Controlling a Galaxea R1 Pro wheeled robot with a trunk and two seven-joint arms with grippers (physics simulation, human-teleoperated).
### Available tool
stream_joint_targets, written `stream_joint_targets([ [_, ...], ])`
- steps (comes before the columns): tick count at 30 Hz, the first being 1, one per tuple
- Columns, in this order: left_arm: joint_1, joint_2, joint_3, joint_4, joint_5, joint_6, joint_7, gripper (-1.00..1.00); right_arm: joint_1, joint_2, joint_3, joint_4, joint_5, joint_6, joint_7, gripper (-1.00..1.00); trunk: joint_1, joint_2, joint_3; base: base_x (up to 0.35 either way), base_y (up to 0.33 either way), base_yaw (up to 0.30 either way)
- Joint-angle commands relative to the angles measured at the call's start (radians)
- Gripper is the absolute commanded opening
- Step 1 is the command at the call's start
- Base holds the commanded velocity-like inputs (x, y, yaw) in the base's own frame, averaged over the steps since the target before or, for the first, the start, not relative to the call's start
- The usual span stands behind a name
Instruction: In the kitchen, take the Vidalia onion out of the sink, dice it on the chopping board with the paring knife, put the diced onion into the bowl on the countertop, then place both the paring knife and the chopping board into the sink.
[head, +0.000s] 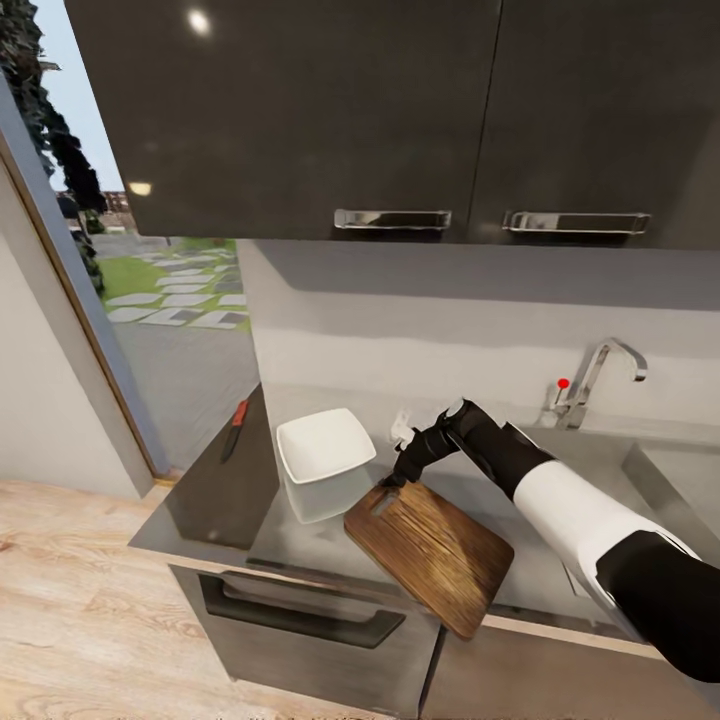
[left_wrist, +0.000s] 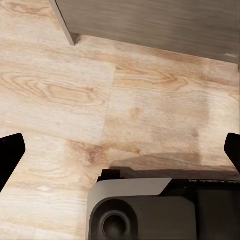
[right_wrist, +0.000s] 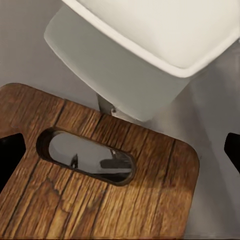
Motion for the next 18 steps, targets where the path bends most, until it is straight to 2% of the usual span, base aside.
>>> stream_joint_targets([
  [1,0.000,0.000,0.002,0.000,0.001,-0.003,0.000,1.00,-0.001,-0.001,0.002,0.003,0.003,0.005,0.003,1.00,0.000,-0.001,-0.003,0.000,0.000,0.000],
  [18,0.000,-0.001,0.001,0.000,0.001,-0.003,0.000,1.00,-0.001,-0.001,0.002,0.022,0.011,0.004,0.003,1.00,0.000,-0.001,-0.030,0.015,0.000,0.000],
])
